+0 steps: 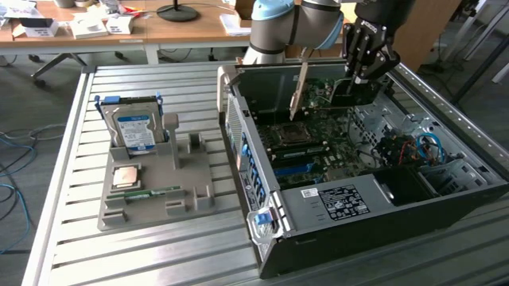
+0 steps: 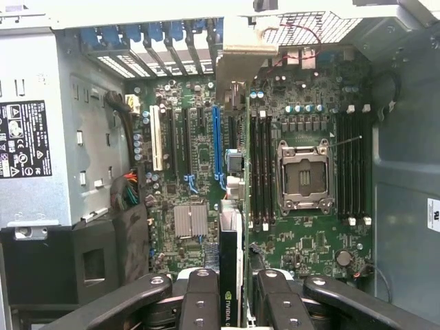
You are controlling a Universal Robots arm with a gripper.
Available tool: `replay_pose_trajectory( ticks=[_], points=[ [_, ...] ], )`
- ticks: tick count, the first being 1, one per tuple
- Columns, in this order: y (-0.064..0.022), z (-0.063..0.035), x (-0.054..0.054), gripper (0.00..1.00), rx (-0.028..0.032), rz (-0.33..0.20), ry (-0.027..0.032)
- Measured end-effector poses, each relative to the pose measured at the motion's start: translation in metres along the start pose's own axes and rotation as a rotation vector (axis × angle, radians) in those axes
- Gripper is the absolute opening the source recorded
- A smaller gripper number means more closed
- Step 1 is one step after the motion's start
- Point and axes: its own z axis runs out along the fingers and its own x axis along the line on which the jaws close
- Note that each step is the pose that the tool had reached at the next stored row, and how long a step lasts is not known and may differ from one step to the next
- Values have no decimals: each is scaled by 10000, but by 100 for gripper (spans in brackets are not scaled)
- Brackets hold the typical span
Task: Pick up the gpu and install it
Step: 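Insert the gpu into the slot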
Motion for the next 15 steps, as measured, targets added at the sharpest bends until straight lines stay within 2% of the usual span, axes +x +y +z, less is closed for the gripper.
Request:
replay_pose_trajectory(
  ticks=[9, 15],
  points=[
    [0, 22, -1, 26, -4, 0, -1],
    [1, 93, -4, 26, -2, 0, 36]
  ],
)
